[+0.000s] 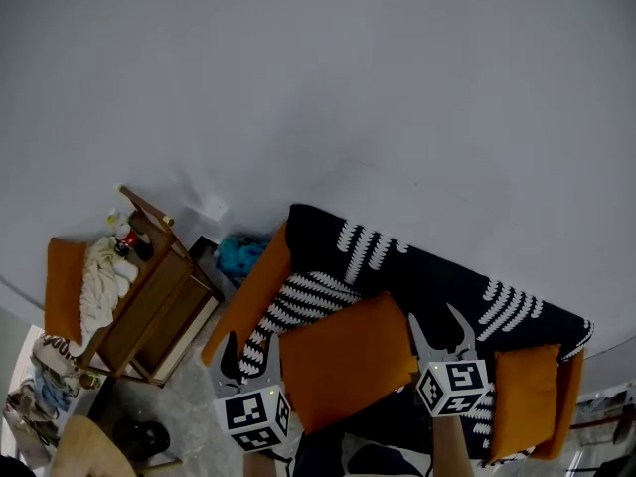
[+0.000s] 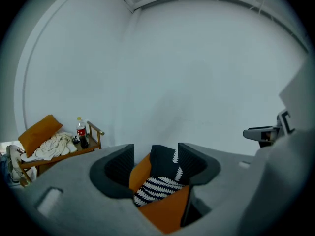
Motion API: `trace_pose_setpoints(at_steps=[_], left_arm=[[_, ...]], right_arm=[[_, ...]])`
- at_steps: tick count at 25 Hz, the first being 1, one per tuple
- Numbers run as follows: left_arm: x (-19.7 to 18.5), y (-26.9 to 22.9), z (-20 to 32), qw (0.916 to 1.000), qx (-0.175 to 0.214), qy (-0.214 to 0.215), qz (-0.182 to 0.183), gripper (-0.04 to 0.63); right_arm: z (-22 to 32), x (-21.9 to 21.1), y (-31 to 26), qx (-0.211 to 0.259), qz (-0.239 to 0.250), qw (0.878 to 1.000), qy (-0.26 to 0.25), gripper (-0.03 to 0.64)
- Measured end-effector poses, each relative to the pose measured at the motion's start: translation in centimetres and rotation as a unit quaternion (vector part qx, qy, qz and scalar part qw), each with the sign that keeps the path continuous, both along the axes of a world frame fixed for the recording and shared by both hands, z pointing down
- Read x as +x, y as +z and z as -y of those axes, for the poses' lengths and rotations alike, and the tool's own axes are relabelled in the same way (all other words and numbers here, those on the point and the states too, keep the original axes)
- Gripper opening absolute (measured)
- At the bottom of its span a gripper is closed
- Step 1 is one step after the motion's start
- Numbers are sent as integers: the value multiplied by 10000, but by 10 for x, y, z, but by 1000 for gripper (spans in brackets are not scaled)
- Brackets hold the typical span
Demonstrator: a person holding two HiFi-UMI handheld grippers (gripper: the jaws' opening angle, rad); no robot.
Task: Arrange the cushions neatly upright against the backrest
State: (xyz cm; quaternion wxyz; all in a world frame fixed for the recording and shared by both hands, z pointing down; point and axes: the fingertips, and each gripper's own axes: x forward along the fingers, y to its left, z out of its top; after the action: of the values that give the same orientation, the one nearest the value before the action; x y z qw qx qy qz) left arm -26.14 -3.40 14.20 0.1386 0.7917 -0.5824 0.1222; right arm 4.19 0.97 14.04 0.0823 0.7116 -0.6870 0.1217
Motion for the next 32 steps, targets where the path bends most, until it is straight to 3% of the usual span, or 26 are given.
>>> trace_pose_setpoints(at_steps=[10,21,28,32], left_arm=[[0,76,37,9966,-819,-57,99,284],[-1,170,58,9845,-1647,-311,523,284],[-15,272,58,9650,-2504,-567,526,284],[-19,325,55,9527,-2926,-502,649,284]], right_arm=[[47,13,75,-800,-47,9967,-159,255],[84,34,176,-1690,-238,9825,-742,255],[107,56,274,-2483,-265,9629,-1027,262],[118,65,328,-2918,-287,9484,-1211,273]])
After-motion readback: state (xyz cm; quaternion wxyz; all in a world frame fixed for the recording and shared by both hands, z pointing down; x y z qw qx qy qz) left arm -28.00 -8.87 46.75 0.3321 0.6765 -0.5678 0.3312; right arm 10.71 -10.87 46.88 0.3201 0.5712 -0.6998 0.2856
